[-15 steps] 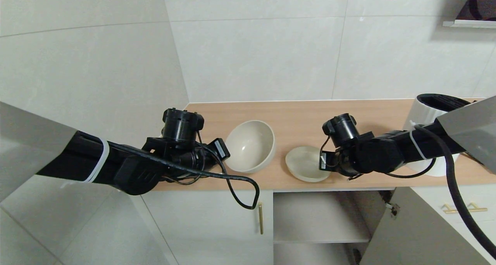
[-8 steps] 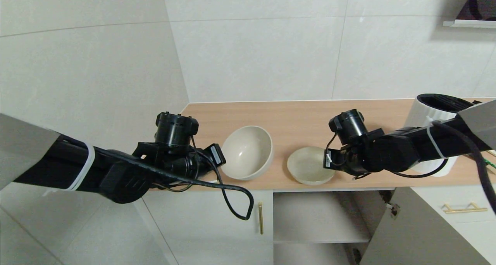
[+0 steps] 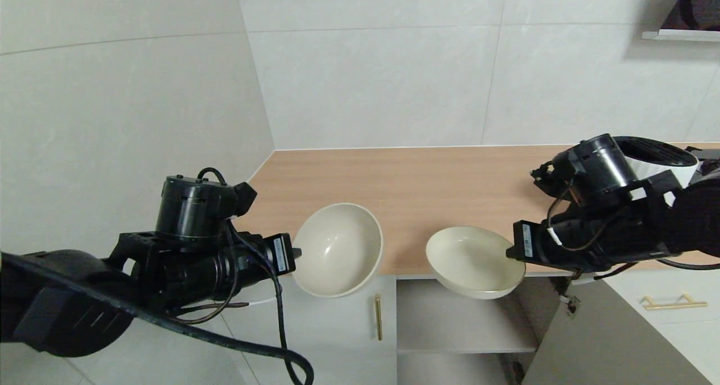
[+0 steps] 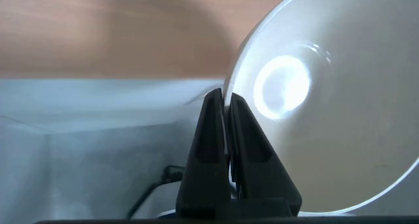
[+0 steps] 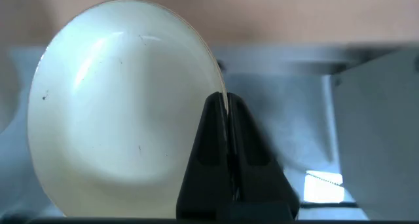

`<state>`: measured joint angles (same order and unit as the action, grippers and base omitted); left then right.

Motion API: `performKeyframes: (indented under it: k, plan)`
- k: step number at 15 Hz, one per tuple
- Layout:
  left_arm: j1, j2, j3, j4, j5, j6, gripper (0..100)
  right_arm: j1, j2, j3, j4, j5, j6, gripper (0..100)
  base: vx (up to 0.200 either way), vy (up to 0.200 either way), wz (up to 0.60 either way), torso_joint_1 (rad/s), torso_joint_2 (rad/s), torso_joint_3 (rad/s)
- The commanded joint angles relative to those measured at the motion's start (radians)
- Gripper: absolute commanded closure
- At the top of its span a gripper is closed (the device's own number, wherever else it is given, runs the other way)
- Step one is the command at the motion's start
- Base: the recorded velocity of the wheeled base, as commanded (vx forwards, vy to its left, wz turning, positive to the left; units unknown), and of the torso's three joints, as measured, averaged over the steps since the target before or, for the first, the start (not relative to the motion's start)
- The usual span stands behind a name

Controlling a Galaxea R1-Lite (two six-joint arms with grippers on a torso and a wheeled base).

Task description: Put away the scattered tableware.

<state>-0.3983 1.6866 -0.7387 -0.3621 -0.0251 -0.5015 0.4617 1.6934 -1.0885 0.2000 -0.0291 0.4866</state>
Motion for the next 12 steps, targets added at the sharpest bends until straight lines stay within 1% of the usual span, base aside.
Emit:
performKeyframes:
  k: [1,3,6,8,9,12]
  plan:
    - [0.001,-0.050,0.039,-0.001,0.001,0.009,100,-0.003,-0.106,0.068,0.004,0.032,-0.011,100,0.000,0.000,0.00,0.000,0.00,0.000]
    - [0.001,-0.053,0.061,-0.003,-0.001,0.009,100,-0.003,-0.116,0.093,0.004,0.032,-0.028,100,0.000,0.000,0.00,0.000,0.00,0.000]
    - [-0.014,-0.054,0.079,-0.001,-0.003,0.031,100,-0.003,-0.132,0.113,0.004,0.028,-0.029,100,0.000,0.000,0.00,0.000,0.00,0.000]
    - [-0.025,-0.061,0.087,0.000,-0.004,0.031,100,-0.002,-0.141,0.114,0.004,0.028,-0.034,100,0.000,0.000,0.00,0.000,0.00,0.000]
    - [-0.036,-0.061,0.090,0.000,-0.004,0.031,100,0.002,-0.139,0.124,0.004,0.026,-0.065,100,0.000,0.000,0.00,0.000,0.00,0.000]
    - [-0.045,-0.059,0.091,0.000,-0.004,0.031,100,0.002,-0.126,0.134,0.002,0.025,-0.082,100,-0.200,0.000,0.00,0.012,0.00,0.001]
